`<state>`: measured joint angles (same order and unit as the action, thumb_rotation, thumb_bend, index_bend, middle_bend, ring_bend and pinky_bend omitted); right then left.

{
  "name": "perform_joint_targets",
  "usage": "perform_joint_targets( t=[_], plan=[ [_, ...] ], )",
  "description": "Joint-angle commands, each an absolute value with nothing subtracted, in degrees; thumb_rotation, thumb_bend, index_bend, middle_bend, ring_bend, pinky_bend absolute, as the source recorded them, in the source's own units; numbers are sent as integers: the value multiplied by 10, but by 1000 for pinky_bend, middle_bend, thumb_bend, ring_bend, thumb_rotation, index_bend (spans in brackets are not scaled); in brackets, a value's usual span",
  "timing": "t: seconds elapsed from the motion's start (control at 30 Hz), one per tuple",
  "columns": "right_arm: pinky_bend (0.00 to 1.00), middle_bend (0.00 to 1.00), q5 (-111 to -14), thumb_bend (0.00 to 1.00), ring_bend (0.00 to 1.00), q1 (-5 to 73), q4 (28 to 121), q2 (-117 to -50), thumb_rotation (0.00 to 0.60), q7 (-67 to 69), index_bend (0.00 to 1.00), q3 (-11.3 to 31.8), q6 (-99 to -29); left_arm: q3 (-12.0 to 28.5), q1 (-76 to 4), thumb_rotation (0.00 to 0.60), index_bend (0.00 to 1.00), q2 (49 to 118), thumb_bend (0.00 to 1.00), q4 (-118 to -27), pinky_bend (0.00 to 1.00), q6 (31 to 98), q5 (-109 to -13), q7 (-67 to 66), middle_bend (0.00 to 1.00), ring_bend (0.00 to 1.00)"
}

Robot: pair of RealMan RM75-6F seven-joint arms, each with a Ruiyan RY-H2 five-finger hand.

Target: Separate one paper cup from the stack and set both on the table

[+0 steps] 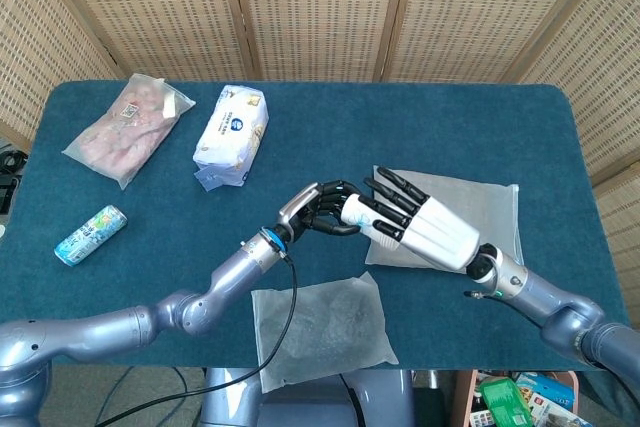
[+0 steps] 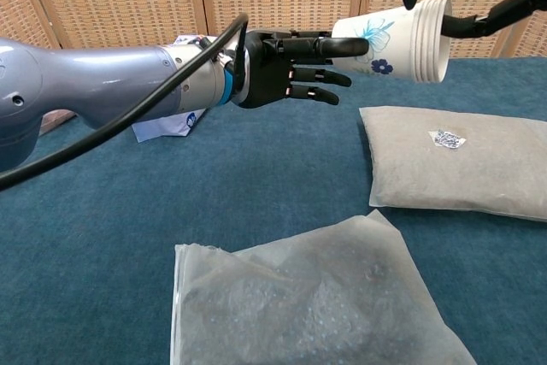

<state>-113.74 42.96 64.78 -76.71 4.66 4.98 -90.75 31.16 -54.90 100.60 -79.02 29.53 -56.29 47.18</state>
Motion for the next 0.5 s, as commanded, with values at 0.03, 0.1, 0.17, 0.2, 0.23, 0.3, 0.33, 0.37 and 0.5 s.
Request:
perform_joint_targets(
  t=[0.03,0.1,0.17,0.2,0.23,0.3,0.33,0.37,0.5],
  plan=[
    [138,343,-1138,555,73,431,646,-769,600,47,551,48,-909,312,-549,600,470,1007,273,-789,517,295,-562,472,463,467],
    [148,345,-1137,561,75,432,646,-769,600,47,560,48,-910,313,-548,600,470,1007,274,-789,517,294,-562,471,463,467],
    [163,350,-1136,564,79,432,645,-770,600,48,573,47,-912,313,-548,600,470,1006,274,-789,516,293,-562,470,463,467],
    [169,355,-1136,568,82,433,645,-770,600,49,580,46,-913,314,-548,600,470,1007,274,-789,516,293,-562,470,463,467],
    [176,361,-1136,572,85,433,644,-770,600,49,589,46,-913,314,-548,600,470,1007,274,-789,516,293,-562,469,463,467],
    [189,368,-1135,581,89,433,642,-771,600,49,602,45,-915,315,-548,600,470,1007,274,-789,516,292,-561,469,463,467],
    [196,370,-1135,587,91,433,641,-772,600,49,606,44,-916,315,-547,600,470,1007,274,-789,516,293,-561,468,463,467],
    [198,371,-1135,591,92,432,639,-772,600,49,608,43,-917,315,-547,600,470,1007,273,-789,516,292,-561,468,463,467],
    [205,382,-1135,604,101,432,634,-775,600,51,644,42,-924,316,-548,600,470,1007,274,-788,516,292,-558,465,463,467]
  ],
)
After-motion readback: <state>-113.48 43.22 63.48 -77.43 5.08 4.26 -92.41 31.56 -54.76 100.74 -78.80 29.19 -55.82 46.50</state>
